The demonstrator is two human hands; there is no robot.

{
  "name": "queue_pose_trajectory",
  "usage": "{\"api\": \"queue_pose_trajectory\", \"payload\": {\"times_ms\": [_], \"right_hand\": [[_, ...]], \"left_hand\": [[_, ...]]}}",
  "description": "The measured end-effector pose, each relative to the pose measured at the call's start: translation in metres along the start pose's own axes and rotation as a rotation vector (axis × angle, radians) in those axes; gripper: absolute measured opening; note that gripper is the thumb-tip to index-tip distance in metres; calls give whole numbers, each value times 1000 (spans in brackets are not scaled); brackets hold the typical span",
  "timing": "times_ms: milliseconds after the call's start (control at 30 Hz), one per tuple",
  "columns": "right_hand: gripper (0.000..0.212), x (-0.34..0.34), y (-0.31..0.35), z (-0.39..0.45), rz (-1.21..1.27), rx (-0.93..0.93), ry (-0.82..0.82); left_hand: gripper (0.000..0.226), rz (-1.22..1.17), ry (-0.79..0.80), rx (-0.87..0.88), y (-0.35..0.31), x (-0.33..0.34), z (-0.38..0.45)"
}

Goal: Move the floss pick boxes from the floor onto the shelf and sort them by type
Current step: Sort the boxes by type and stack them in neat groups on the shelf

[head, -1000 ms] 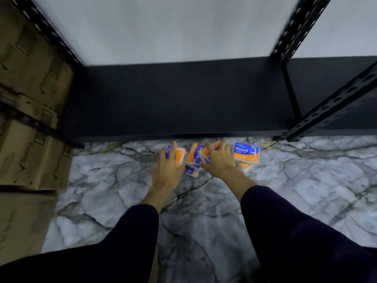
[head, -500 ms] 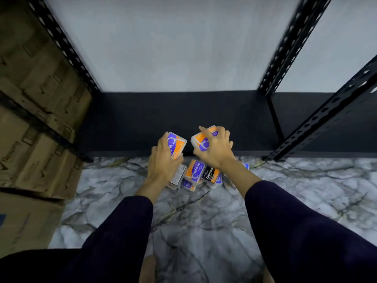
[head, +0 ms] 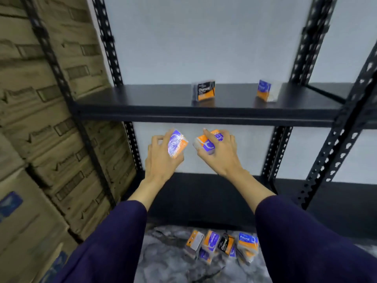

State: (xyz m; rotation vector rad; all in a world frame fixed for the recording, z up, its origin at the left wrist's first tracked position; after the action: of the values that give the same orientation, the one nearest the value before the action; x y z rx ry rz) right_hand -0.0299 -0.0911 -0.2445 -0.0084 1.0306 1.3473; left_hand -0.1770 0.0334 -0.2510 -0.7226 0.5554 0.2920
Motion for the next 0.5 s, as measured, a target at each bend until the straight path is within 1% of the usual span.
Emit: {"api": "queue_pose_trajectory", "payload": {"times_ms": [167,300,500], "right_hand": [[59,-24,47,28,55,-56,-44],[54,-32,73,58,64,-126,-121],[52,-16,100,109,105,-192,-127]], "left_hand": [[77,-42,-74,36,-15,-52,35],[61,-64,-182,27,-17,-78,62],[68,-129,-253,-13,2,-91,105]]}}
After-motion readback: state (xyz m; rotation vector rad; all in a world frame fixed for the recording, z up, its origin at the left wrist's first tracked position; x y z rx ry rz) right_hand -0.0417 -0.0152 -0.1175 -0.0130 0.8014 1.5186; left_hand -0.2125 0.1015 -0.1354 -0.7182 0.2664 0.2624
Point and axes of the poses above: each hand's wrist, its own z-axis towards the middle knuckle, its own x-axis out of the palm, y = z × x, the point moved 6 cm from there along z, towards the middle knuckle, and after that the axes turned 10 degrees about -y, right-handed, at the moved point
